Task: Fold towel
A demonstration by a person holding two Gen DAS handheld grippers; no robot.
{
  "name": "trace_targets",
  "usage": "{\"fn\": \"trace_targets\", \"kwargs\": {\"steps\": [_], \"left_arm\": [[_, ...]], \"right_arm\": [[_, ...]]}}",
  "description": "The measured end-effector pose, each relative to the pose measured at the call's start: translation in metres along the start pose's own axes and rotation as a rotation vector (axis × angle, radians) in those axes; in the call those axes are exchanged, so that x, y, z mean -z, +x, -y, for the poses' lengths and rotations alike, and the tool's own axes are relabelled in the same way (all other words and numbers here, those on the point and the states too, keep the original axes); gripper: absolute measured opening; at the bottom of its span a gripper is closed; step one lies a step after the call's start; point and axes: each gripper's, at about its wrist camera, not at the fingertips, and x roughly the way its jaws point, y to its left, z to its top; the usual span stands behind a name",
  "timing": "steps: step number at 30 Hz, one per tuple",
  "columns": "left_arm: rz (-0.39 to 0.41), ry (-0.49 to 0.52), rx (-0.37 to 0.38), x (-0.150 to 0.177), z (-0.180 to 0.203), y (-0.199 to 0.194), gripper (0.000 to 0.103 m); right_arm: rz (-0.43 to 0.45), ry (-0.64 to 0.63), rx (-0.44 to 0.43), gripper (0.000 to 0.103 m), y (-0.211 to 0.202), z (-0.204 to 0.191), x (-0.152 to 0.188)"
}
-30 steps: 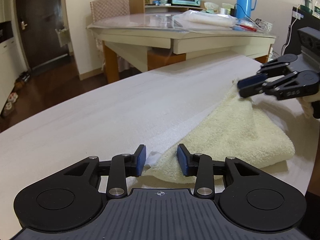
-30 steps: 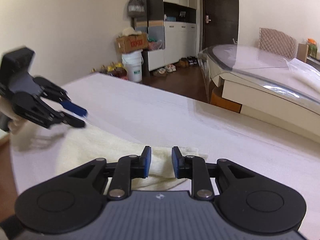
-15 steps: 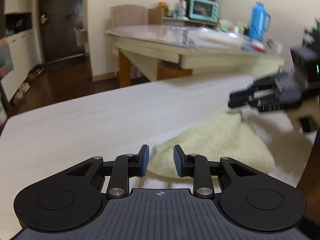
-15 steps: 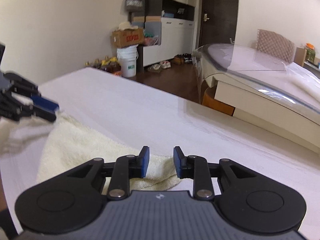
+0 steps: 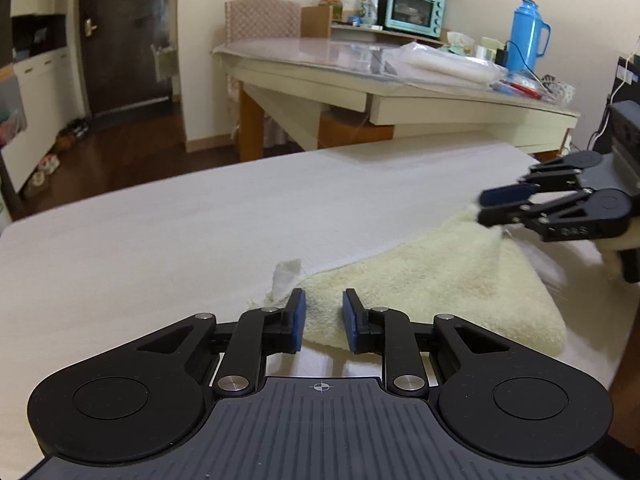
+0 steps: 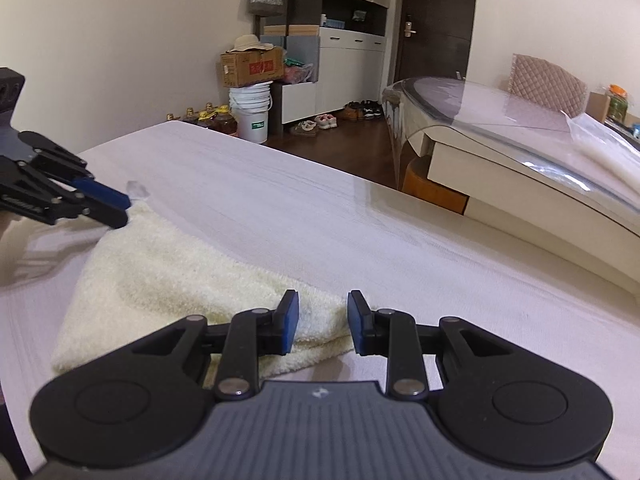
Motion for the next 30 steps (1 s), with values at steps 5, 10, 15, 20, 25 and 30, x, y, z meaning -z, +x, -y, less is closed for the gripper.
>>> {"fn": "trace_targets", "kwargs": {"steps": [5, 10, 15, 20, 25, 30], "left_arm": [[-0.009, 0.070, -0.010, -0.009, 0.000, 0.012, 0.023], [0.012, 0.039, 0.018, -0.016, 0.006, -0.002, 0.023], [0.019, 0.046, 0.115, -0.006, 0.049, -0.017, 0.024], [-0.004, 0.109, 0.147, 0.006, 0.084, -0.008, 0.024], [-0.007, 0.182, 0.127, 0.017, 0.096, -0.006, 0.024], [-0.013, 0.183, 0.141, 0.019, 0.092, -0.007, 0.025]], "right_arm": [[0.004, 0.016, 0.021, 0.031, -0.011, -0.008, 0.007], [0.073, 0.014, 0.035, 0.031, -0.030, -0.014, 0.004], [0.058, -0.055, -0.014, 0.032, -0.035, -0.031, 0.003], [0.000, -0.081, -0.026, 0.034, -0.020, -0.034, 0.005], [0.024, 0.027, -0.034, 0.035, -0.019, -0.016, 0.002], [0.021, 0.100, -0.006, 0.034, -0.015, 0.004, 0.003]]}}
